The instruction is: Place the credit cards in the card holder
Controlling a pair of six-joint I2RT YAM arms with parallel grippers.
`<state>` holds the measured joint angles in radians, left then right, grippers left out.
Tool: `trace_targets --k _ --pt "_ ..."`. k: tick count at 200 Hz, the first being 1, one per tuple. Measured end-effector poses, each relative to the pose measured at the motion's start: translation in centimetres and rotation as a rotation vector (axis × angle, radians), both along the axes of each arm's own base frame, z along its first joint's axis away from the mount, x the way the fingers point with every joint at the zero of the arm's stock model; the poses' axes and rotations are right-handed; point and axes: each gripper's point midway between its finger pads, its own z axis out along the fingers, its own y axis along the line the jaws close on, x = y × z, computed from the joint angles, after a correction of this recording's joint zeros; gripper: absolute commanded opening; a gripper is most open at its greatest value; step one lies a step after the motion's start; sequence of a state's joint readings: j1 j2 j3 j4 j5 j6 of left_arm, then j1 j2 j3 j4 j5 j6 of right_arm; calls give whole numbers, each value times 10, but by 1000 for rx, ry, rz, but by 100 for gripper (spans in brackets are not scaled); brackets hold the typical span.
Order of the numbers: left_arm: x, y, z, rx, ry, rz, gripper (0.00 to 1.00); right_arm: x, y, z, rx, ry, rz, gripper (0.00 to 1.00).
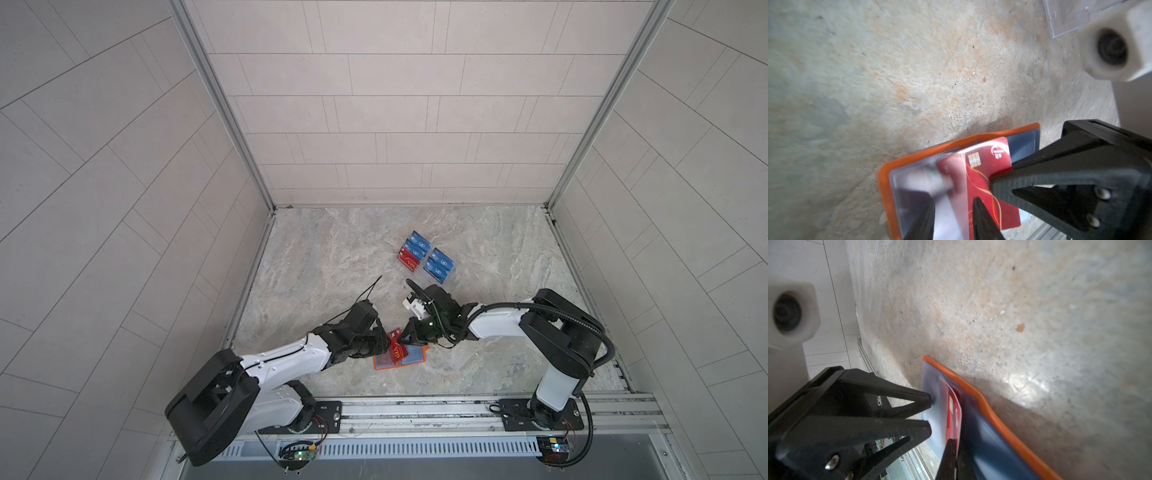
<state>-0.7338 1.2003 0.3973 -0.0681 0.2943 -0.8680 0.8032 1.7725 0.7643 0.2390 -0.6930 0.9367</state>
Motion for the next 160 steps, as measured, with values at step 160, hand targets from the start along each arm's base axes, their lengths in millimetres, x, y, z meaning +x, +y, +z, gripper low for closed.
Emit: trace_targets --k 160 --pt "6 31 17 17 3 122 49 -14 5 -1 -116 -74 11 30"
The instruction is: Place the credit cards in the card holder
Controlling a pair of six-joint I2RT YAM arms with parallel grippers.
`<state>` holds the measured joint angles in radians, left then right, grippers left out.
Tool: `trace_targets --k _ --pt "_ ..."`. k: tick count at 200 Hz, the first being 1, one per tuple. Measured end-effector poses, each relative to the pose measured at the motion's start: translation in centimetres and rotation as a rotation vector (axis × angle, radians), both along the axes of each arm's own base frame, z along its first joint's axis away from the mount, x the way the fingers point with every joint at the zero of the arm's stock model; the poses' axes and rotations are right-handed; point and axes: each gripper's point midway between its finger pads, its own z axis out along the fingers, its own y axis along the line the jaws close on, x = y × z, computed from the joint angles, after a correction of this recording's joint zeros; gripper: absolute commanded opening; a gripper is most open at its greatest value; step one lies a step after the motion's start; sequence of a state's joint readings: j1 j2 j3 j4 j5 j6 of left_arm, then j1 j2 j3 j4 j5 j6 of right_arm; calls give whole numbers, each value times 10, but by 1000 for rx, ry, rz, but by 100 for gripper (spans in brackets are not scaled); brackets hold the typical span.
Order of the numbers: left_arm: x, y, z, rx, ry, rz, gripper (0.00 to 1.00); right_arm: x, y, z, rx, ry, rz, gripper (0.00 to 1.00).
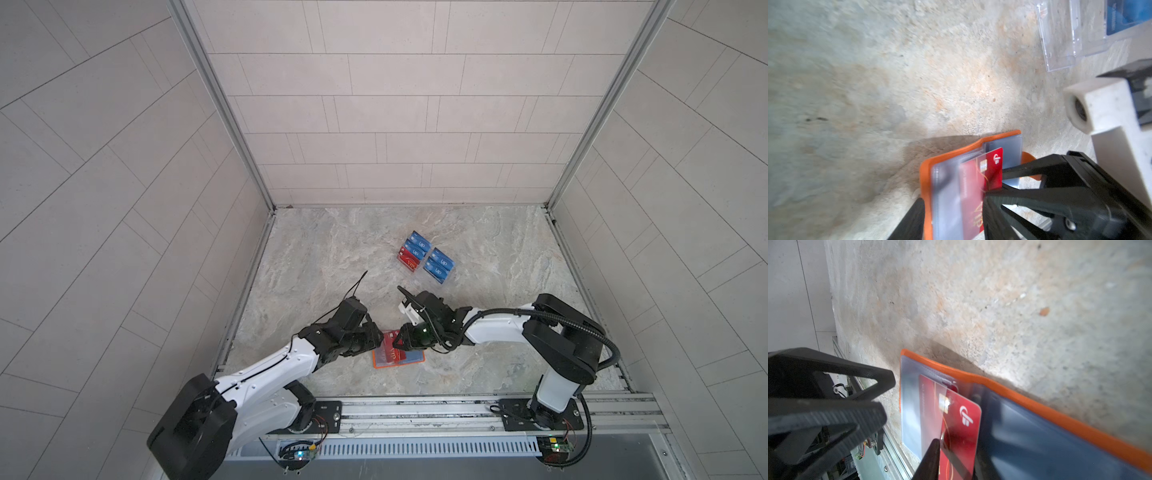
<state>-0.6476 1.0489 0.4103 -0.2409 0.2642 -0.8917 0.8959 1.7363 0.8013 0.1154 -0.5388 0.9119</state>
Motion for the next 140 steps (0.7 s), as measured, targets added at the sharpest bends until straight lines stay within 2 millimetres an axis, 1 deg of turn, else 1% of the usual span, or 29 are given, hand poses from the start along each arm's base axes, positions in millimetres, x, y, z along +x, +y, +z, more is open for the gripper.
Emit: trace_targets --k 25,47,71,103,140 --pt "-4 5 -5 29 17 -4 47 -3 0 1 -25 0 12 31" --pt "-6 5 -10 32 21 -14 44 -6 1 1 -52 -7 23 33" --pt "-8 5 -14 22 22 -19 41 -14 5 2 -81 -8 41 35" --pt "-9 1 -16 -6 16 -31 41 -22 9 4 -118 -14 54 37" --pt "-6 -5 -18 -26 12 -47 41 -23 12 3 -130 -14 49 37"
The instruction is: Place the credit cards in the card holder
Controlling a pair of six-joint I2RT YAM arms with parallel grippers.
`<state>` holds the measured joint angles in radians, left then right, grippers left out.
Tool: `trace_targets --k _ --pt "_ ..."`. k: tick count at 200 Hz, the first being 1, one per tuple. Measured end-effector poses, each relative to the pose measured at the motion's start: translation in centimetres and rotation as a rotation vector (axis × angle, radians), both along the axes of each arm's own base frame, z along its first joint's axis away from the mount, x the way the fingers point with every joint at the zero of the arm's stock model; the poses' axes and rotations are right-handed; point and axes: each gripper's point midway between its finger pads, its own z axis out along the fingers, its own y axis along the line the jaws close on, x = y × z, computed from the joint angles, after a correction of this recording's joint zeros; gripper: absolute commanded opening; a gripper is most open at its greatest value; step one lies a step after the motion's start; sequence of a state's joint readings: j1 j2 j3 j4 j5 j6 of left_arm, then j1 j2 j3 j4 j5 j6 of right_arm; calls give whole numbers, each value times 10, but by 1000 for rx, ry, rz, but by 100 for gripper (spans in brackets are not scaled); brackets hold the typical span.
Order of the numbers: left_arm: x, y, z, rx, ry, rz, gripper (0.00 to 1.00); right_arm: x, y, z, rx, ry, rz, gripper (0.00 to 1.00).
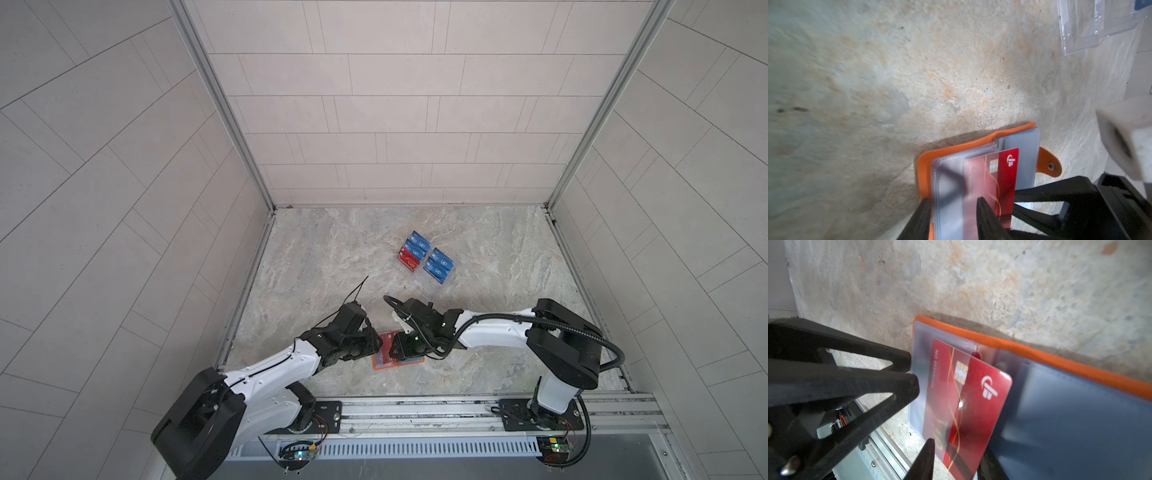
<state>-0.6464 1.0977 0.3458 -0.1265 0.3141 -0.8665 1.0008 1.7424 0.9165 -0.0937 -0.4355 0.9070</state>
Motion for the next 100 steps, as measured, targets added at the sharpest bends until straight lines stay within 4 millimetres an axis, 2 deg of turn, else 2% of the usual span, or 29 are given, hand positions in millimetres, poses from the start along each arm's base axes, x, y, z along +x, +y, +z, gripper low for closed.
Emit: trace_targets --k 100 --pt "3 -2 -1 -6 -26 -14 43 5 14 -1 -42 -10 28 37"
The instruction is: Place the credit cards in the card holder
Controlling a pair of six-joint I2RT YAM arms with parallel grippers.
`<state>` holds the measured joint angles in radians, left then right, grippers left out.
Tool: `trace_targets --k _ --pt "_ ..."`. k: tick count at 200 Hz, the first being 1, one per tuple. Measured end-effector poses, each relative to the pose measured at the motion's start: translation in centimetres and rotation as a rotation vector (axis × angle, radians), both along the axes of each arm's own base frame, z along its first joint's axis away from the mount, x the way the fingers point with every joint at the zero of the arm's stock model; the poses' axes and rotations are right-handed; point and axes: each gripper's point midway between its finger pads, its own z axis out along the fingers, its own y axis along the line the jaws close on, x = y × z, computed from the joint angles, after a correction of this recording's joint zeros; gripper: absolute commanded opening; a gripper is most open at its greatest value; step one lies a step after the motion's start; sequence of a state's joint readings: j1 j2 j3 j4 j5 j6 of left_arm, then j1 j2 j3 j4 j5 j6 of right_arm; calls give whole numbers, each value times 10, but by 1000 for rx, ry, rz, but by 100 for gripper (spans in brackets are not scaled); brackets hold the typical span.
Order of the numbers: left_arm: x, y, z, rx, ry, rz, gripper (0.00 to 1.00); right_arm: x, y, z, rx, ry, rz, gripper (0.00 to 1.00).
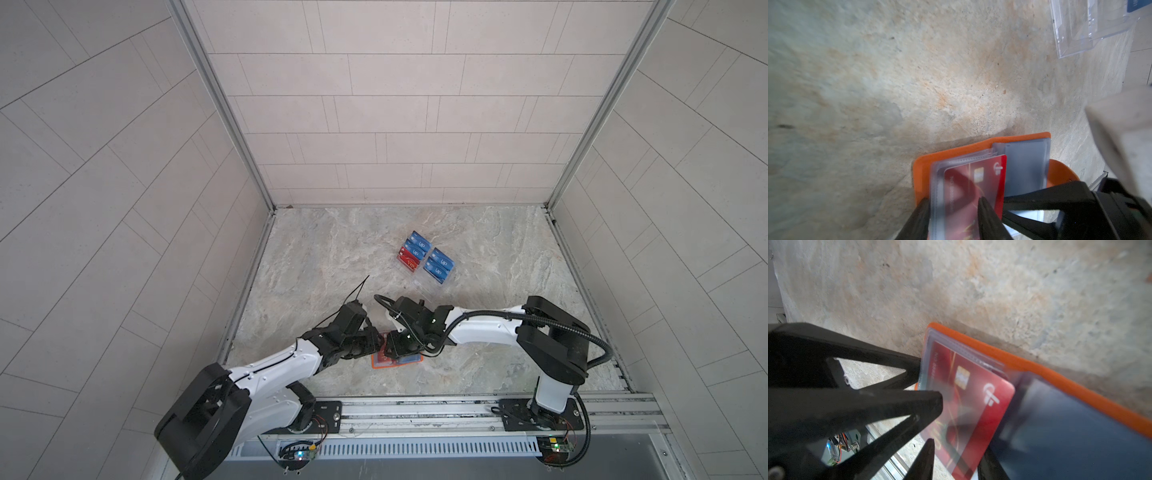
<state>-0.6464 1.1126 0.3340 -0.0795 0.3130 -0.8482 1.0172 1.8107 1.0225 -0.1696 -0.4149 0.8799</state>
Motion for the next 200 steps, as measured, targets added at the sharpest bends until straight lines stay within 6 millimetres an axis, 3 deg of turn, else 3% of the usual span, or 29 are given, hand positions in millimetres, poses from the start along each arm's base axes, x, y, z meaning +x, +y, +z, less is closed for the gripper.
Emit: trace_targets --k 107,200 --pt "-5 20 10 112 -16 -7 50 2 4 0 -45 -40 53 43" --pt "-7 6 -2 39 29 -11 46 -7 5 3 -114 -77 133 45"
